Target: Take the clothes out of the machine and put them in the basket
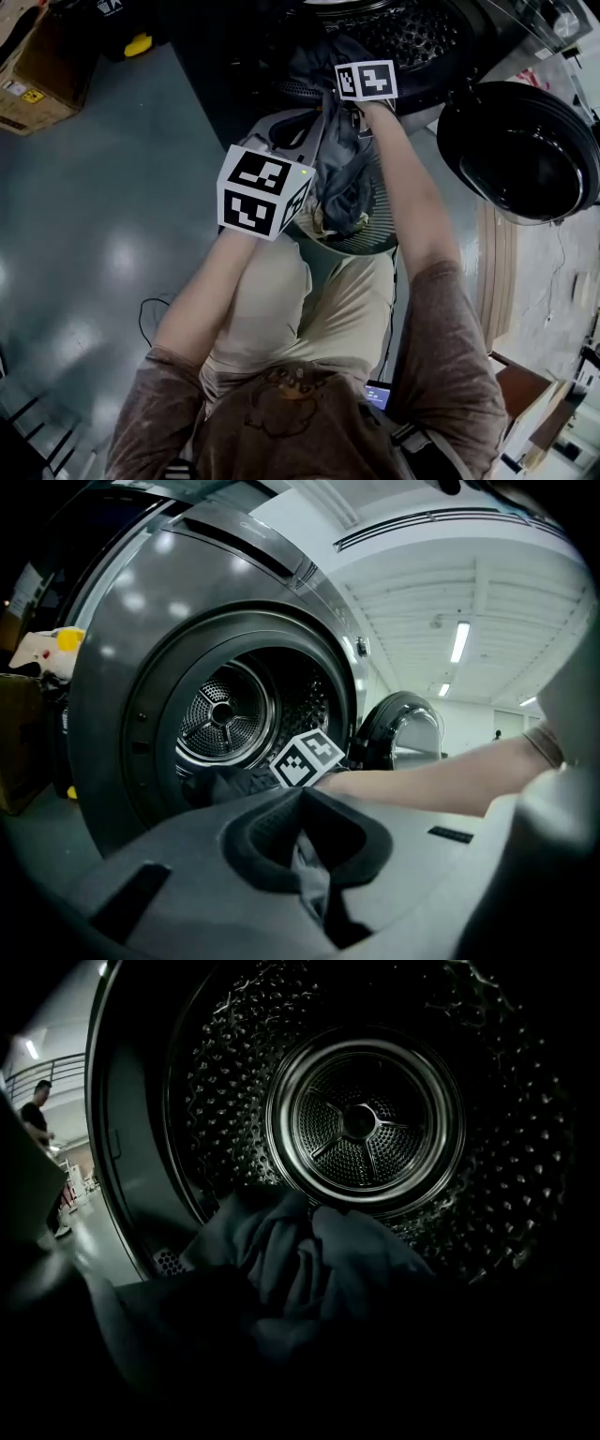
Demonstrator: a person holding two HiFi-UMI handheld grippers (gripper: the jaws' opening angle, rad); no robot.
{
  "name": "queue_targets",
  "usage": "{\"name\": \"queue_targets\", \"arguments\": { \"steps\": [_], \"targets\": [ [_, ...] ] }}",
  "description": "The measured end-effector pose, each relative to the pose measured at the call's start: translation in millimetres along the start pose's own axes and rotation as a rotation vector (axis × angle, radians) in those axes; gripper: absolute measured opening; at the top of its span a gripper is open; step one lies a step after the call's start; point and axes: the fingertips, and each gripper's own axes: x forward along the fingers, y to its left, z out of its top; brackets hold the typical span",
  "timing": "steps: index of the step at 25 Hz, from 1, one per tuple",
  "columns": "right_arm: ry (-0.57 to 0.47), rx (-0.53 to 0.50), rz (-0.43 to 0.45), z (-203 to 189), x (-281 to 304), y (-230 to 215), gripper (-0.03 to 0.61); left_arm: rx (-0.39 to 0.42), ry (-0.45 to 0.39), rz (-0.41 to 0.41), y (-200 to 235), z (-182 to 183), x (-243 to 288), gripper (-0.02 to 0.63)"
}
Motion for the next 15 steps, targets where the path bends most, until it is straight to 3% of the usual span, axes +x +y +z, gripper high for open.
{"name": "queue_targets", "arguments": {
  "steps": [9,15],
  "targets": [
    [-0.004,-0.14,-0.023,-5.8,-25.1,8.8,0.193,0.033,-0.005,-0.008,-12.1,-1.1,4.7,0.008],
    [-0.042,-0.149,0.017,-29.5,-65.5,21.7,0.143,0.057,-0.003,-0.007,-22.6,-1.1,2.0,0.008]
  ]
}}
